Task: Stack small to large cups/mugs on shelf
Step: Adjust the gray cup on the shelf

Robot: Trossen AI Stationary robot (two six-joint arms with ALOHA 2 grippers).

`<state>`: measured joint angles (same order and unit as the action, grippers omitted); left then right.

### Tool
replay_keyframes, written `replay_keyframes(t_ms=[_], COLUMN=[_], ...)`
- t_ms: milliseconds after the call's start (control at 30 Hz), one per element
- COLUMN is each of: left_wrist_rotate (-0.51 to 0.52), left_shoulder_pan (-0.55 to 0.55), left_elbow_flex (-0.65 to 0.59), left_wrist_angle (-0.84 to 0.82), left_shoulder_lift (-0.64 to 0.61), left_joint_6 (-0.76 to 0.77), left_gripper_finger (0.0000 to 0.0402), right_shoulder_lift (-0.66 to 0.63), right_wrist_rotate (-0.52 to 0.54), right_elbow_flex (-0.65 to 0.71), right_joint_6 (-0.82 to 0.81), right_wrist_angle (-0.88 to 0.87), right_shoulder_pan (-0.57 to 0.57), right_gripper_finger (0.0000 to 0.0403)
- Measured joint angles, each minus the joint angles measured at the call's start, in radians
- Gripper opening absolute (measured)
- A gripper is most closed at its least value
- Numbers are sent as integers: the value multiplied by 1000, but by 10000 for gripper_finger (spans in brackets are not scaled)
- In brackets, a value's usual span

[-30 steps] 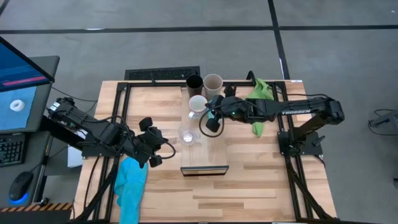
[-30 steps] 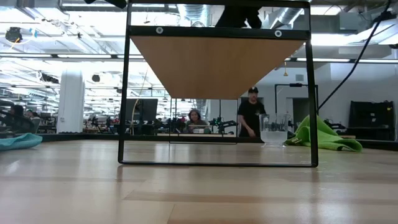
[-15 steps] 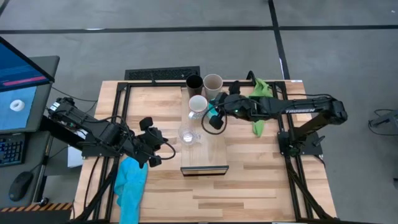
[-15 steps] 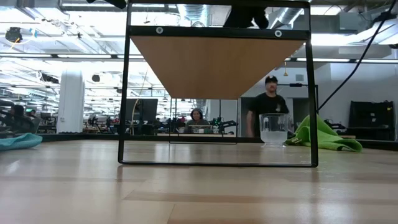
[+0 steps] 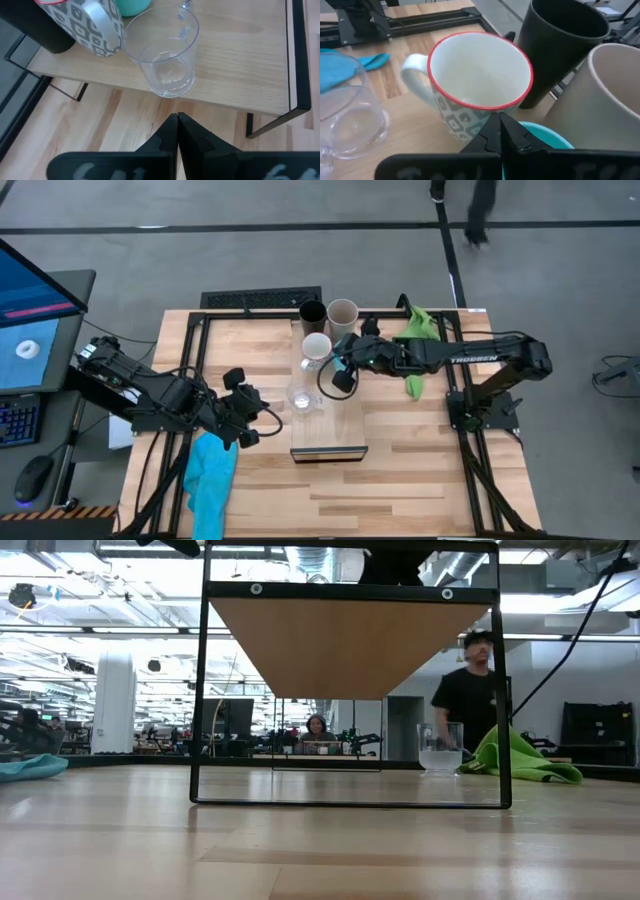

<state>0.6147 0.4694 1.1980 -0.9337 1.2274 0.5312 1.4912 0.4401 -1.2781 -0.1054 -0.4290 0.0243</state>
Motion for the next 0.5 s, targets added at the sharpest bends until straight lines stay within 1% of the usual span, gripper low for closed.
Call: replay_keyframes(t_ms=[67,500], left_wrist_rotate=[0,2], left_shoulder_pan=[0,0], left_elbow_flex=[0,0], left_wrist_angle=[-3,-4], left_shoulder_lift=[0,0], left_joint_6=[0,-15], left_gripper_finger=[0,0], right_shoulder_lift=[2,-7], right_wrist_rotate=[-16,-18], right_elbow_flex=[0,0], right_joint_6=[1,17], right_wrist_angle=[-2,28], right_shoulder_pan=[4,12], right_gripper_finger=[10,10])
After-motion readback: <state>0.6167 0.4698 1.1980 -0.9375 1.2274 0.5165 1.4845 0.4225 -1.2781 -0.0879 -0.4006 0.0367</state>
